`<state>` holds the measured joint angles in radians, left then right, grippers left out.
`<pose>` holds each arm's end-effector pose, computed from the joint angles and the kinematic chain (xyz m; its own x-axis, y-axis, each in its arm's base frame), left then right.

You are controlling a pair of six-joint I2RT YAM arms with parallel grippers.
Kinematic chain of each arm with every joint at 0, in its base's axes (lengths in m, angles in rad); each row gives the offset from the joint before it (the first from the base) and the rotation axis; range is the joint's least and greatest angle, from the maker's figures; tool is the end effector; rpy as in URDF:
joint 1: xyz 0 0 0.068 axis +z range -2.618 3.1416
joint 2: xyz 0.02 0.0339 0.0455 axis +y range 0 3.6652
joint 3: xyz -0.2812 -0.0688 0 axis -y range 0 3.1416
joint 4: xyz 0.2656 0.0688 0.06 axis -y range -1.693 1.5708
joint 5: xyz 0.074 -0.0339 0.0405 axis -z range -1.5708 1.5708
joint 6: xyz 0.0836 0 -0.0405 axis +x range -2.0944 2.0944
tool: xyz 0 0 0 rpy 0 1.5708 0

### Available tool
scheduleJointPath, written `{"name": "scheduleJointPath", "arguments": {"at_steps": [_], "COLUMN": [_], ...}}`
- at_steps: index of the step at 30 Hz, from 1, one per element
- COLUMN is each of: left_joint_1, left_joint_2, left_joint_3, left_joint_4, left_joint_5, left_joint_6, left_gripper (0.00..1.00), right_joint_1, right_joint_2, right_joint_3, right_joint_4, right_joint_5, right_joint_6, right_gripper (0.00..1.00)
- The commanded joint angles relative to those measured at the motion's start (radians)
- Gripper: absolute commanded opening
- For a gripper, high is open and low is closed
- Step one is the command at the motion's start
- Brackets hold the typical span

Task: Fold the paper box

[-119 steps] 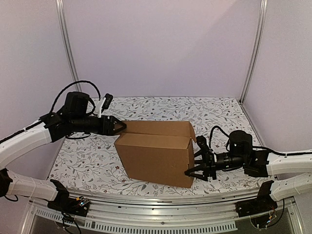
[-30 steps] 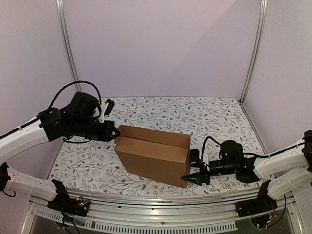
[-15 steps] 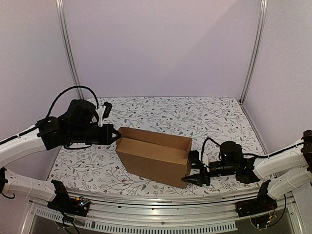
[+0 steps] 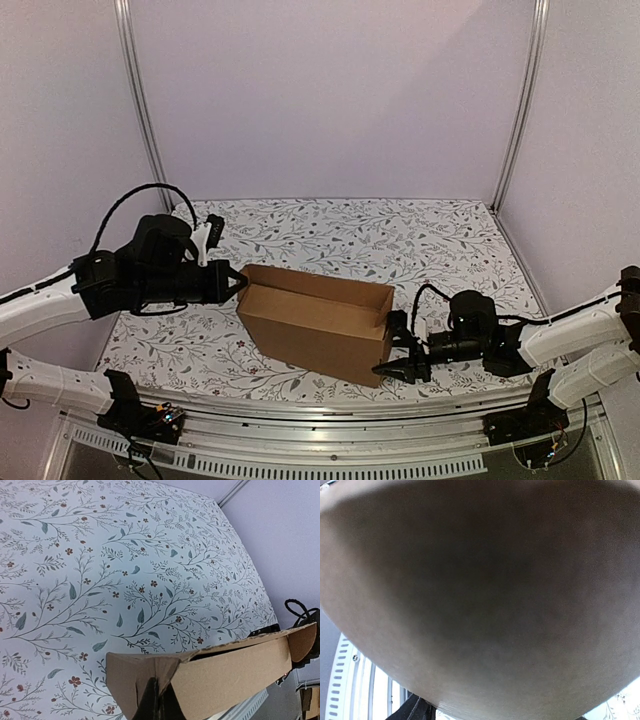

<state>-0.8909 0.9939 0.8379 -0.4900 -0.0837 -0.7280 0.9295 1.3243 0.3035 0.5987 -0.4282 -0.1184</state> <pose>0.1714 -0.2009 0.2725 -0.7702 -0.1019 -0.6296 0.2953 0.8179 -0.4937 0.1386 0.2437 0.1297 -0.1305 -0.3544 -0.9259 -0.9778 0.2002 0.0612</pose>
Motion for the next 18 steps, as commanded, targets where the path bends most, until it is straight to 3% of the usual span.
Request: {"name": "scheduleJointPath", "arguments": {"at_steps": [1,18], "left_joint_1": [-0.077,-0.127], "left_joint_2": [0.03,0.06], "left_joint_3": [-0.06,-0.066], "left_joint_4": [-0.187,-0.18], "left_joint_5": [0.147,0.118], "left_joint_6": [-0.041,-0.067], "left_gripper": [0.0,0.0], "right_joint_1": [-0.019,-0.018], "right_joint_2": [0.011,-0.023], "right_joint_3": [0.008,-0.043], "right_joint_4": [-0.019,0.169], "right_joint_5": [0.189,0.198], "right_joint_6": [0.114,0.24], "right_gripper": [0.41,0.68]}}
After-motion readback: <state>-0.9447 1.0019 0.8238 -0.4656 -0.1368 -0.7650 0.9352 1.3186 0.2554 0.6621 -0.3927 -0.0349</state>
